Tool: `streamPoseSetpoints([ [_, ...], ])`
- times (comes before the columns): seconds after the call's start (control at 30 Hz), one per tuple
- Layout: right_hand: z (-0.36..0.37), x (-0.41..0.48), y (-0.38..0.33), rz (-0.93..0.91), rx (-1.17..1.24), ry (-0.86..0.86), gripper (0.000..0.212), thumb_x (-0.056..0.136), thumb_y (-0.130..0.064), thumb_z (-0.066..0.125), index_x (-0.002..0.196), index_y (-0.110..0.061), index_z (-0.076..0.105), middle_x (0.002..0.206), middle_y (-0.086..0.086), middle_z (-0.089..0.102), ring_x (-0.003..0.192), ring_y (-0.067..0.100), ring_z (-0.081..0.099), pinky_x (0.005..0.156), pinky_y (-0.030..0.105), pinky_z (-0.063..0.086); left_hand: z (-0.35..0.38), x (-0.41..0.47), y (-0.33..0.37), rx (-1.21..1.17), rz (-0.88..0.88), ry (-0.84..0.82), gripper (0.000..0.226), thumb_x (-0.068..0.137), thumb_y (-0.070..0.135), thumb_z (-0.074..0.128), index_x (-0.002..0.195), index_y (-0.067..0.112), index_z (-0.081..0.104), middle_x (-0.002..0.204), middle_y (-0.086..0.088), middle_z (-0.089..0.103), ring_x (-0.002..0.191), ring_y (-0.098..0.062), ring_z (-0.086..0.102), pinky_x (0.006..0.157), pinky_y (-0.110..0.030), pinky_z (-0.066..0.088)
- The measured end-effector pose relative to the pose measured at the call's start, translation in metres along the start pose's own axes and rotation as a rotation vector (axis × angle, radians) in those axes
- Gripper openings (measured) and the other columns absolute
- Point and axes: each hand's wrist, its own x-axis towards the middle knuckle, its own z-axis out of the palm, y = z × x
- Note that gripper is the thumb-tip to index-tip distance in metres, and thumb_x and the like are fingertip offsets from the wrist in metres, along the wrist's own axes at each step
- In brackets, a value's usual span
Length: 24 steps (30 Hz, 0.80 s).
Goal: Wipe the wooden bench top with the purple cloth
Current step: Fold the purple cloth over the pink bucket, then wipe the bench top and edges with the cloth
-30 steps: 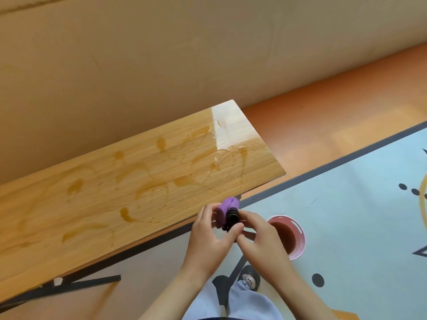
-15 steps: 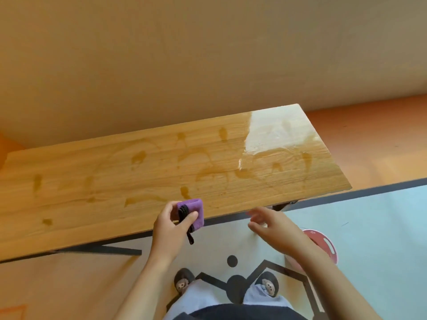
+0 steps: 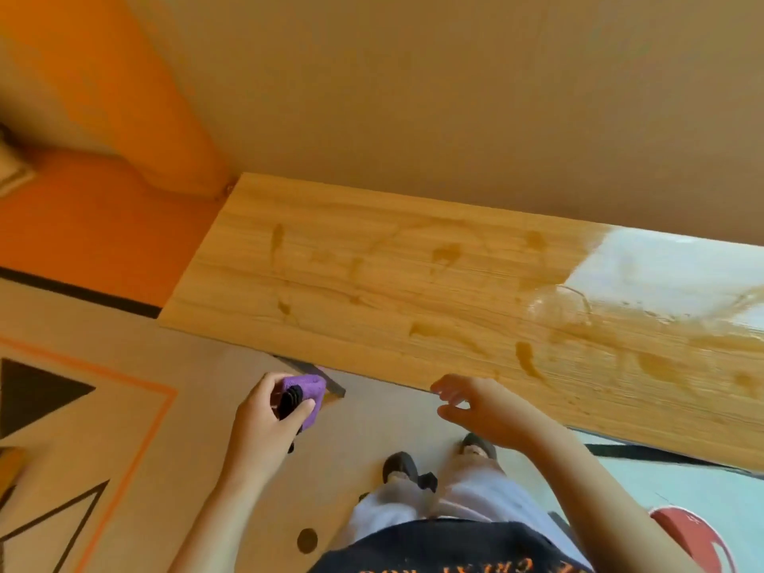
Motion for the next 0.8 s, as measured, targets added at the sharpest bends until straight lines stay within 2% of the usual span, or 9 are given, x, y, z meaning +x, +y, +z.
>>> streamPoseSetpoints([
  [0.1, -0.002, 0.037, -0.025, -0.064, -0.045, -0.039, 0.035, 0.094, -0.03, 0.054, 0.128, -0.026, 0.051, 0.123, -0.003, 0.061, 0.109, 0.012, 0.058, 0.096, 0.032, 0.048, -0.011, 0.006, -0.019, -0.02, -0.061, 0.03, 0.022, 0.084, 0.015, 0.072, 0.097, 0.026, 0.058, 0.093, 0.011, 0.064, 0.087, -0.001, 0.059, 0.06, -0.017, 0.041],
  [0.27, -0.006, 0.097, -0.067, -0.218, -0.078, 0.003, 0.033, 0.093, -0.027, 0.054, 0.126, -0.026, 0.052, 0.128, -0.004, 0.056, 0.112, 0.014, 0.056, 0.094, 0.034, 0.047, -0.019, 0.034, -0.032, -0.09, -0.159, 0.04, 0.024, 0.084, 0.017, 0.072, 0.094, 0.032, 0.056, 0.095, 0.014, 0.063, 0.087, 0.002, 0.057, 0.06, -0.015, 0.041],
  [0.43, -0.019, 0.174, -0.117, -0.35, -0.071, 0.025, 0.038, 0.095, -0.03, 0.051, 0.133, -0.025, 0.046, 0.137, -0.004, 0.046, 0.111, 0.017, 0.056, 0.09, 0.033, 0.048, -0.044, 0.087, -0.042, -0.121, -0.254, 0.101, 0.022, 0.084, 0.02, 0.073, 0.098, 0.029, 0.059, 0.097, 0.01, 0.065, 0.09, -0.003, 0.06, 0.068, -0.023, 0.047],
  [0.57, -0.024, 0.236, -0.165, -0.436, -0.06, 0.04, 0.043, 0.095, -0.031, 0.049, 0.137, -0.023, 0.041, 0.141, -0.002, 0.043, 0.121, 0.018, 0.05, 0.093, 0.035, 0.049, -0.082, 0.133, -0.058, -0.17, -0.302, 0.183, 0.021, 0.084, 0.014, 0.072, 0.098, 0.025, 0.061, 0.098, 0.003, 0.067, 0.093, -0.014, 0.063, 0.078, -0.038, 0.051],
  [0.63, -0.019, 0.264, -0.192, -0.472, -0.05, 0.05, 0.045, 0.095, -0.03, 0.05, 0.138, -0.021, 0.039, 0.142, 0.0, 0.042, 0.127, 0.019, 0.044, 0.098, 0.036, 0.046, -0.105, 0.154, -0.068, -0.197, -0.324, 0.229, 0.021, 0.086, 0.011, 0.07, 0.099, 0.023, 0.06, 0.101, -0.001, 0.066, 0.095, -0.017, 0.062, 0.081, -0.041, 0.05],
  [0.7, -0.006, 0.289, -0.216, -0.509, -0.06, 0.063, 0.047, 0.095, -0.029, 0.049, 0.14, -0.02, 0.037, 0.143, 0.001, 0.041, 0.131, 0.02, 0.038, 0.102, 0.036, 0.043, -0.128, 0.173, -0.077, -0.231, -0.337, 0.285, 0.02, 0.087, 0.008, 0.068, 0.101, 0.019, 0.06, 0.102, -0.002, 0.066, 0.097, -0.019, 0.062, 0.081, -0.038, 0.05],
  [0.8, 0.028, 0.322, -0.252, -0.522, -0.085, 0.084, 0.05, 0.095, -0.031, 0.048, 0.141, -0.017, 0.035, 0.145, 0.003, 0.038, 0.136, 0.022, 0.03, 0.107, 0.037, 0.036, -0.161, 0.203, -0.094, -0.259, -0.323, 0.357, 0.02, 0.089, 0.006, 0.064, 0.107, 0.011, 0.058, 0.098, -0.001, 0.066, 0.093, -0.018, 0.062, 0.072, -0.026, 0.048],
])
